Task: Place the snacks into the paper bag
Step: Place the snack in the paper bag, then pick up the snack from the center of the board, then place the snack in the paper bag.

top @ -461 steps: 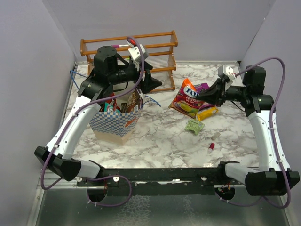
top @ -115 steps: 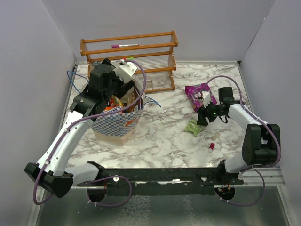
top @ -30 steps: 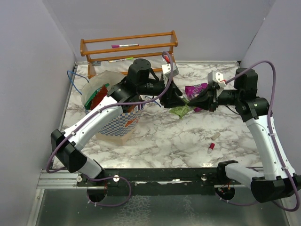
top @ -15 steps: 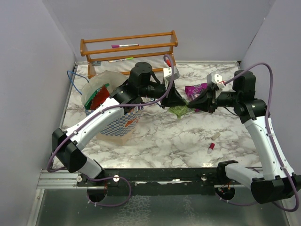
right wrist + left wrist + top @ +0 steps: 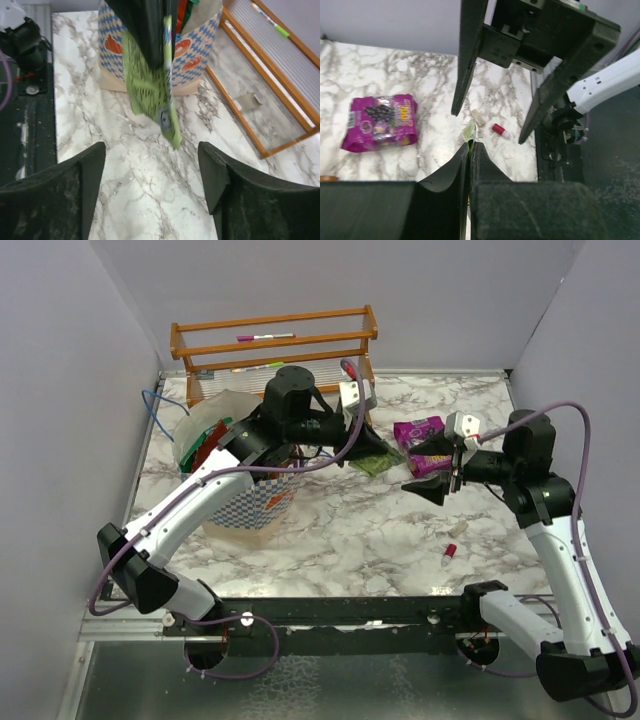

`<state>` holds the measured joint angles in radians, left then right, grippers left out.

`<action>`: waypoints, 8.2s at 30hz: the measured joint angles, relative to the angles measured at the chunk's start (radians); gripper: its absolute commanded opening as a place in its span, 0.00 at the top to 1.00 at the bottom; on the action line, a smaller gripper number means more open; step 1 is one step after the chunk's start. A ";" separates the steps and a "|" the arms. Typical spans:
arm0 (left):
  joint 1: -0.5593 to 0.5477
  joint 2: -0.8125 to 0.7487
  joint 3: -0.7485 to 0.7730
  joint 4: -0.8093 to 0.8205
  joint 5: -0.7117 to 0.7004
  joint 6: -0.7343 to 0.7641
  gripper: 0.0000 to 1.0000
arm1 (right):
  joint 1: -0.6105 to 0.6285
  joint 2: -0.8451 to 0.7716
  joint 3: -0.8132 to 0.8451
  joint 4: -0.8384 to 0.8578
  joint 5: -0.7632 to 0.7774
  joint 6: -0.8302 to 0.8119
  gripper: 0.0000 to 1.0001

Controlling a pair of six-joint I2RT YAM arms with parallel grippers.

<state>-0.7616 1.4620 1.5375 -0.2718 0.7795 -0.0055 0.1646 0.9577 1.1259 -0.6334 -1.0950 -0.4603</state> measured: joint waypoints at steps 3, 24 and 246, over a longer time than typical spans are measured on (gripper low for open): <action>0.003 -0.020 0.039 -0.042 -0.050 0.043 1.00 | 0.000 -0.055 -0.030 0.007 0.059 -0.008 0.19; 0.147 -0.189 0.124 -0.240 -0.600 0.352 1.00 | -0.001 -0.021 -0.219 0.164 0.353 -0.096 0.17; 0.063 0.378 0.224 0.114 0.237 -0.239 1.00 | -0.360 0.077 0.104 -0.166 -0.181 -0.074 0.90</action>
<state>-0.6983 1.8397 1.7615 -0.1574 1.0164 -0.2443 -0.1955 1.0348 1.2301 -0.7990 -1.2758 -0.5343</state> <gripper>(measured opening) 0.023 0.021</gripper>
